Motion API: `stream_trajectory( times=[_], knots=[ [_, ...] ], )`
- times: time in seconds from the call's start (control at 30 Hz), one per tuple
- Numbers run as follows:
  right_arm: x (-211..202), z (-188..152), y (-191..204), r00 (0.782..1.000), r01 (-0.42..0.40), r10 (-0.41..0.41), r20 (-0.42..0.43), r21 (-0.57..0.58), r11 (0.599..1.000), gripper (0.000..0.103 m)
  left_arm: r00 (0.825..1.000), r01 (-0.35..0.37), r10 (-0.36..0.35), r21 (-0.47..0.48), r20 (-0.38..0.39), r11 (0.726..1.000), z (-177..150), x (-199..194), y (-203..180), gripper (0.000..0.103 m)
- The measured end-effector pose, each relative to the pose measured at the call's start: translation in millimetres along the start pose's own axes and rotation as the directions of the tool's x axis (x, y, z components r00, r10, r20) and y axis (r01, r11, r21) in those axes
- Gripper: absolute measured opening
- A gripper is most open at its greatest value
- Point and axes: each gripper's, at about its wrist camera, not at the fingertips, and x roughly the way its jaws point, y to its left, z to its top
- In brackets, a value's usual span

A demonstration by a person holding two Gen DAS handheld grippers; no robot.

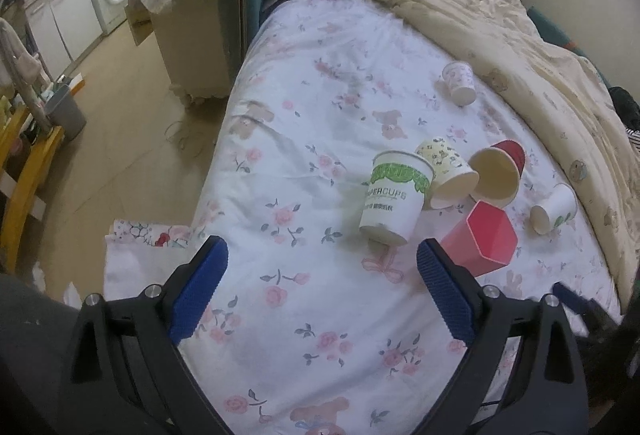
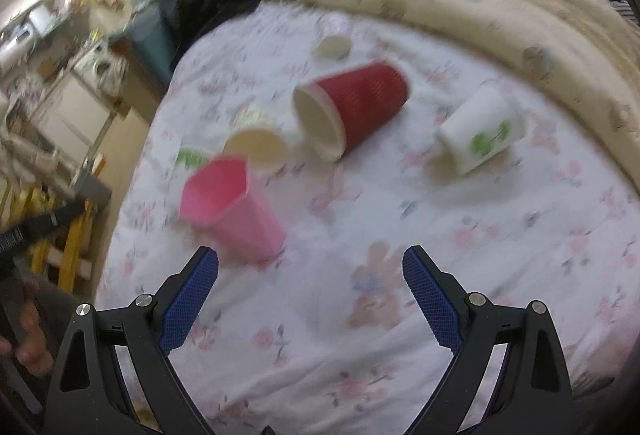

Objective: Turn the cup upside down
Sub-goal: 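Grasp the pink cup's body with the right tool, then lift the pink cup with the right tool and rotate it rim-down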

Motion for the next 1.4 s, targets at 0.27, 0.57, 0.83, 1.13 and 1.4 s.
stream_trajectory(
  times=[0.27,0.57,0.83,1.13,1.4],
  knots=[
    [34,-9,34,1.0,0.002,0.002,0.025,-0.166,0.986,0.087,0.998,0.052,-0.054,-0.04,-0.046,0.998,5,7,2,0.094],
    [72,0,37,0.999,-0.037,0.037,-0.002,-0.143,0.989,0.08,0.996,0.041,-0.045,-0.047,-0.076,0.998,3,11,1,0.094],
    [95,-7,44,0.996,0.02,-0.004,0.089,-0.175,0.984,0.075,0.998,0.023,-0.027,-0.055,-0.06,0.998,5,11,5,0.094],
    [105,-9,44,0.994,0.036,-0.017,0.107,-0.184,0.982,0.067,0.996,0.035,-0.039,-0.056,-0.076,0.998,5,14,4,0.094],
    [90,-2,48,0.993,0.004,0.015,0.116,-0.166,0.986,0.058,0.997,0.069,-0.072,-0.072,-0.031,0.995,10,5,3,0.094]
  ],
)
